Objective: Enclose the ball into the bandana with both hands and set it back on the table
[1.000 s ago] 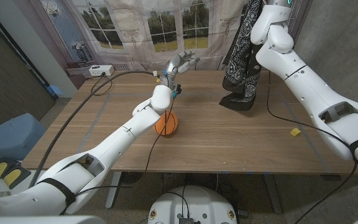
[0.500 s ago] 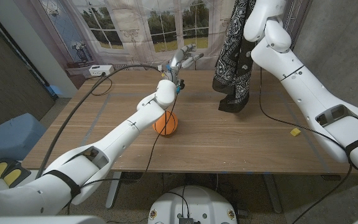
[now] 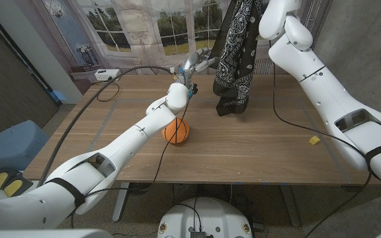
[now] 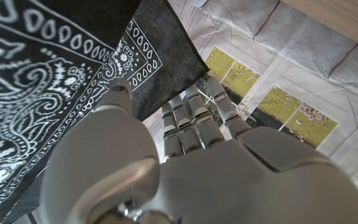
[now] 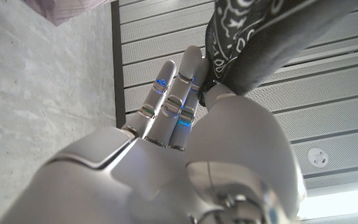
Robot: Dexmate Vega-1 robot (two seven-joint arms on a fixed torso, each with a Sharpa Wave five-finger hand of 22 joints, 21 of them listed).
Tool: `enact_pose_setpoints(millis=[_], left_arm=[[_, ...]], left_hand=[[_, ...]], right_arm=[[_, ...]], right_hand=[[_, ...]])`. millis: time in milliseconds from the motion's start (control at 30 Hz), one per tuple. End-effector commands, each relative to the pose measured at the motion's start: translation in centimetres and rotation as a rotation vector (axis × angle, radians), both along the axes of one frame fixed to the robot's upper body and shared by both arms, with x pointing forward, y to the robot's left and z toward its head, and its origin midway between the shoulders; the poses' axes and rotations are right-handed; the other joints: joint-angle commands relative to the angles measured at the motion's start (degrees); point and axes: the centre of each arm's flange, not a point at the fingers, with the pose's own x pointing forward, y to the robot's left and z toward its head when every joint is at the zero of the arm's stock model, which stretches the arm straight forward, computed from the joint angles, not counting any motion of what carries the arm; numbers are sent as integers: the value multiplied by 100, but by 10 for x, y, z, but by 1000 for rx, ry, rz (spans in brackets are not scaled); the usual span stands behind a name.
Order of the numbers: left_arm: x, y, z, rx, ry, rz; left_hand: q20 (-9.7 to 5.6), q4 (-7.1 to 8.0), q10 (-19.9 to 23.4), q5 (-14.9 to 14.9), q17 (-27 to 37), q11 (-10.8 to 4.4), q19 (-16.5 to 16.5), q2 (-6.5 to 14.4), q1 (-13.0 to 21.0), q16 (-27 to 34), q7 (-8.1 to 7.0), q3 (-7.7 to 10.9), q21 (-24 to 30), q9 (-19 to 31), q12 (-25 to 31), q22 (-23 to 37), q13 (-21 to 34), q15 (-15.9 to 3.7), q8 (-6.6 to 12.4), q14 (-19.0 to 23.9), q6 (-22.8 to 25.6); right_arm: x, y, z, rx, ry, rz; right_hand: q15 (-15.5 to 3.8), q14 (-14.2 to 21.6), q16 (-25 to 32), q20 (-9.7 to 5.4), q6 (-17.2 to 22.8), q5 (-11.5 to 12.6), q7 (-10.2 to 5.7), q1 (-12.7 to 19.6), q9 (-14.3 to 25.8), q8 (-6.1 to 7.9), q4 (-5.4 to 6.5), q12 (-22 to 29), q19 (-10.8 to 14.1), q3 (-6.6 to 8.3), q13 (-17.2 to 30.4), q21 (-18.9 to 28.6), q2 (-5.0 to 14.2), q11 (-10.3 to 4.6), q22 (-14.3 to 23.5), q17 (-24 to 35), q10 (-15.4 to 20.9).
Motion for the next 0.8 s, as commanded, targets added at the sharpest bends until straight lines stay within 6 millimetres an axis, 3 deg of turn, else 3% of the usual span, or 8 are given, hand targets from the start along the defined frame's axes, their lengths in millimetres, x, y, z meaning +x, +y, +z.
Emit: enact_pose_setpoints(millis=[33,133,233,300,367,500,700,800], left_arm=[[1,6,3,-19,-9,21],[1,1,5,-14,-14,18],[3,-4,9,3,-2,5],[5,-7,11,5,-16,-32],[3,-8,10,-16,-15,3],[1,-6,11,-45,-27,49],[-6,-4,16,-11,-52,105],[-9,-2,17,-27,-54,109]], left_hand=[[15,-9,52,-5,24,-21,69,31,77,59,-19,53,13,19,30,21,10,-245,58,79,89],[17,-31,201,-18,15,-90,84,65,137,98,-40,83,17,20,56,22,-14,-278,107,151,247],[5,-62,799,-60,12,-207,223,211,298,268,-20,179,70,23,217,26,-59,-413,282,474,810],[-44,-111,1631,-102,9,-345,478,344,540,525,-4,291,182,32,482,30,-31,-572,621,998,1810],[-107,-203,2641,-74,24,-434,861,693,1099,835,123,630,395,67,865,40,90,-671,1094,1711,3071],[-143,-142,3020,-93,23,-473,1091,815,1244,958,214,764,534,147,1049,47,208,-721,1175,2099,3151],[-69,34,2826,-1,115,-427,1014,957,1265,908,252,840,587,383,1191,52,549,-754,1192,2019,2829],[-88,237,2600,231,285,-577,965,970,1214,809,184,887,660,917,1582,43,1230,-830,1474,1976,2534]], right_arm=[[-1,-12,12,-62,69,254],[-1,-13,11,-69,57,273],[-4,-13,9,-62,60,276],[-7,-14,7,-61,44,268],[-7,-16,4,-51,34,266],[-6,-22,-1,-24,50,250],[-5,-30,-7,-21,55,273],[-5,-34,-7,-19,60,266]], right_hand=[[-396,20,-22,-82,76,42,35,1,26,0,-37,-6,-46,15,21,45,25,-698,1,28,719],[-397,19,-26,-84,84,47,50,-1,21,-7,-39,0,-53,12,48,58,25,-694,-1,34,710],[-396,10,-37,-84,75,51,46,-5,38,-9,-38,-8,-67,10,53,71,29,-700,-3,34,704],[-396,12,-33,-83,78,54,48,-6,41,-11,-39,-17,-67,8,48,83,27,-703,-4,46,702],[-397,7,-41,-80,86,55,57,-8,32,-20,-39,-15,-66,5,68,96,27,-685,-6,44,693],[-399,10,-44,-73,86,60,52,-7,28,-34,-45,-34,-71,2,41,116,25,-679,-9,50,712],[-398,10,-58,-75,84,67,48,-7,34,-47,-50,-48,-100,-3,54,134,25,-686,-14,44,694],[-398,20,-54,-79,82,70,47,-7,40,-53,-53,-36,-100,-5,83,147,24,-691,-16,54,700]])
